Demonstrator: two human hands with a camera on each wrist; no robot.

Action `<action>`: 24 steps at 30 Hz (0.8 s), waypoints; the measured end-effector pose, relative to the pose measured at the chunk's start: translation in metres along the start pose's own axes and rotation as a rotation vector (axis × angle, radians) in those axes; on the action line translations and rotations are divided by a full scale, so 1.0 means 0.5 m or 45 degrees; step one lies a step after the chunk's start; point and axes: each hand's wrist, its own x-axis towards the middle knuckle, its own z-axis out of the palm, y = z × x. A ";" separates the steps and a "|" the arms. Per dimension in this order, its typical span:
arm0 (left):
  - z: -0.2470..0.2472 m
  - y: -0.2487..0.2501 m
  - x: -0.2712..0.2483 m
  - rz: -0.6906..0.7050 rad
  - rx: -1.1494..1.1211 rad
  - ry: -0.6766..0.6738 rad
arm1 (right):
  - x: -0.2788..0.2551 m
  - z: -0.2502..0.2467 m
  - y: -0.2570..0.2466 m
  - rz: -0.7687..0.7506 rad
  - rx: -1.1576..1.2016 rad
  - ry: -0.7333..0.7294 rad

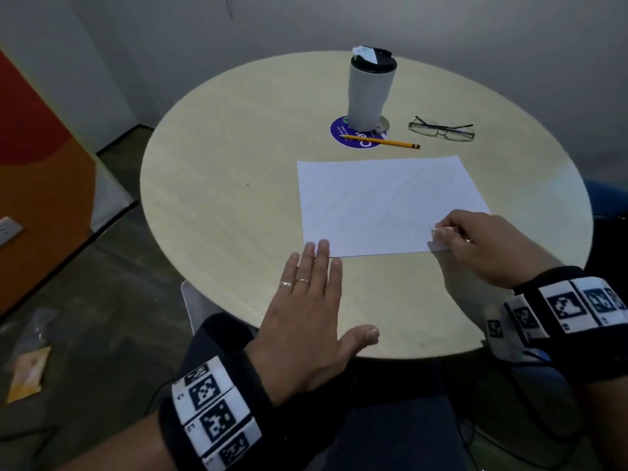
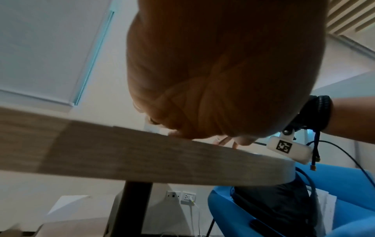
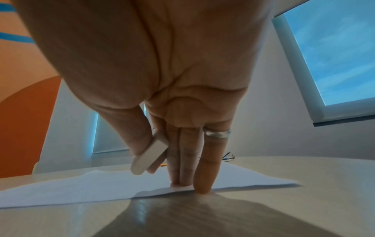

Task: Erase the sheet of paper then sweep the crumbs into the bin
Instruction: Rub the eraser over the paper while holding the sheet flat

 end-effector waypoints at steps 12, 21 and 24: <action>0.007 0.031 0.058 0.387 -0.131 0.122 | 0.005 0.010 -0.002 0.051 -0.075 0.041; -0.006 -0.082 0.048 0.247 -0.161 0.185 | 0.009 0.008 0.003 0.015 -0.106 0.050; 0.007 -0.099 0.050 0.565 -0.030 0.190 | 0.013 0.014 0.014 -0.007 -0.112 0.085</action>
